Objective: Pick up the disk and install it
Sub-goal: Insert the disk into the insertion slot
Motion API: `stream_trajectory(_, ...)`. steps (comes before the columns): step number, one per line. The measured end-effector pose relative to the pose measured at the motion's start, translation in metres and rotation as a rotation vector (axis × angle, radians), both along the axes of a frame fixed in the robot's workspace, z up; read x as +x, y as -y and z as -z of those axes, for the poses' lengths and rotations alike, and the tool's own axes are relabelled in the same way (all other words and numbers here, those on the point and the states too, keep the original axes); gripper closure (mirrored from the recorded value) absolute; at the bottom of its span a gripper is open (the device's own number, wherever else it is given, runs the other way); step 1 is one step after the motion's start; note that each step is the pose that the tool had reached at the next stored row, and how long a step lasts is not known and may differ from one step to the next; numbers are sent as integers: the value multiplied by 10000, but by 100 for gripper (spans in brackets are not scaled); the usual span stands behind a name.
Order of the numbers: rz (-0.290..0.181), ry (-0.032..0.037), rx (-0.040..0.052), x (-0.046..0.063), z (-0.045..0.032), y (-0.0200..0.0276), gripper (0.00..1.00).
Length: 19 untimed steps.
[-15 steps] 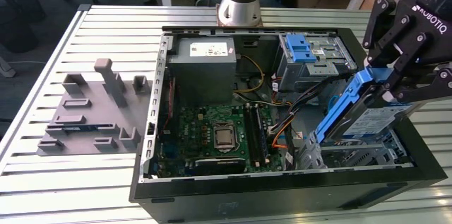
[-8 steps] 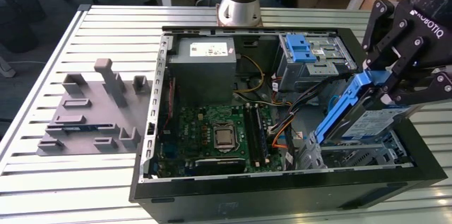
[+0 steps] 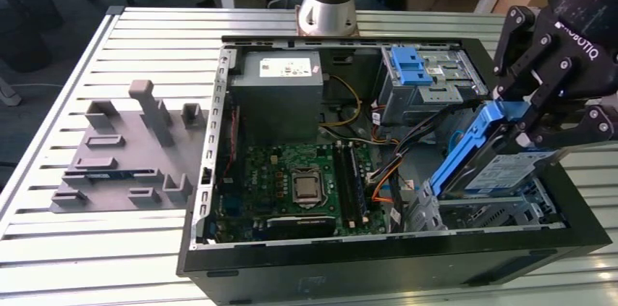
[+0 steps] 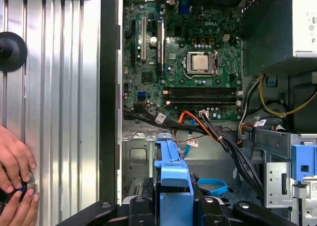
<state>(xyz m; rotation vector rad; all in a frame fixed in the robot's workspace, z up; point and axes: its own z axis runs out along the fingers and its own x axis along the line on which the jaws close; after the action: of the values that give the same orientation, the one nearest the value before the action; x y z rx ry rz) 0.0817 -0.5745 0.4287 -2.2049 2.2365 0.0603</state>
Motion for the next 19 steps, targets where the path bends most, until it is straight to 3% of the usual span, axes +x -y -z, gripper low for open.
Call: stream_trajectory(19, 1, 0, 0, 0, 160, 3, 64)
